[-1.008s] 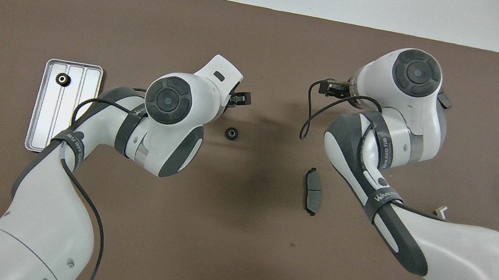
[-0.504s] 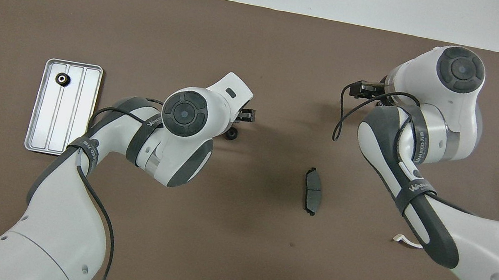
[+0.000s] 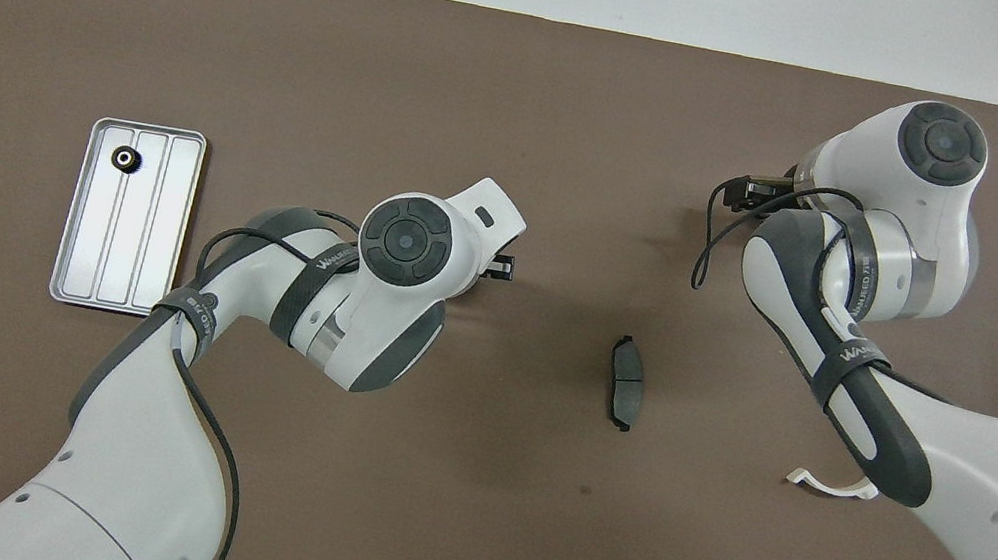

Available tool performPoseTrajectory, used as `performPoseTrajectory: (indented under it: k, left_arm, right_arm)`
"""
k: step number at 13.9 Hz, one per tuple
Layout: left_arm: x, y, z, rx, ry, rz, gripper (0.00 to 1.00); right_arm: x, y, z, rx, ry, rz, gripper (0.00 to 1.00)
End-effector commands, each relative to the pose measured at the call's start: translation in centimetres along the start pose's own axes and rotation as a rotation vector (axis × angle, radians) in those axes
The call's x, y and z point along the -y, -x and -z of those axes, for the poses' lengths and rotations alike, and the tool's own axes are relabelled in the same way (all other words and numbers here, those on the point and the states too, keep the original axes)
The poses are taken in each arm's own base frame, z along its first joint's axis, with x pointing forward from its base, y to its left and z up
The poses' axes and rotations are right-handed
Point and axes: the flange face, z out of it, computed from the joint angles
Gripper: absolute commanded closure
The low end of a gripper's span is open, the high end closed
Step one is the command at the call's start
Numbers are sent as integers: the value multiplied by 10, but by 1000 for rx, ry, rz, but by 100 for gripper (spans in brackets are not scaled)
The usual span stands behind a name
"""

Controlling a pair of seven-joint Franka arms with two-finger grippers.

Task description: Pick bearing gear from pile to tray

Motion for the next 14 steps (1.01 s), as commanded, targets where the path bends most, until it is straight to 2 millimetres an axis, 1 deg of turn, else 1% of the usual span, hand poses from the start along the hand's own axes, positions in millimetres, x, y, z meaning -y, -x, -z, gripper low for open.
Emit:
performPoseTrajectory:
  k: [1,3,5,6,8,10,11,14]
  left_arm:
    - [1,11,7,9,-23,-25,44]
    - [2,14,5,13,-25,-25,45]
    - [2,15,5,16,-27,-28,52]
    - [2,15,5,16,-27,-26,54]
    - [2,15,6,16,-26,-26,62]
    - [3,14,6,16,-27,-25,73]
    - [3,14,6,16,-27,-25,76]
    - [3,12,8,15,-26,-23,84]
  right_arm:
    - [-5,-7,-2,1,-39,-2,6]
    - [-6,-7,-2,1,-50,-12,7]
    - [-5,-7,-10,-2,-54,-13,11]
    - [-4,-7,-10,-3,-55,-13,12]
    - [-4,-7,-11,-8,-56,-13,17]
    - [-4,-6,-11,-6,-56,-13,30]
    - [-4,-6,-12,-5,-56,-12,33]
    - [-4,-5,-14,-15,-58,-14,34]
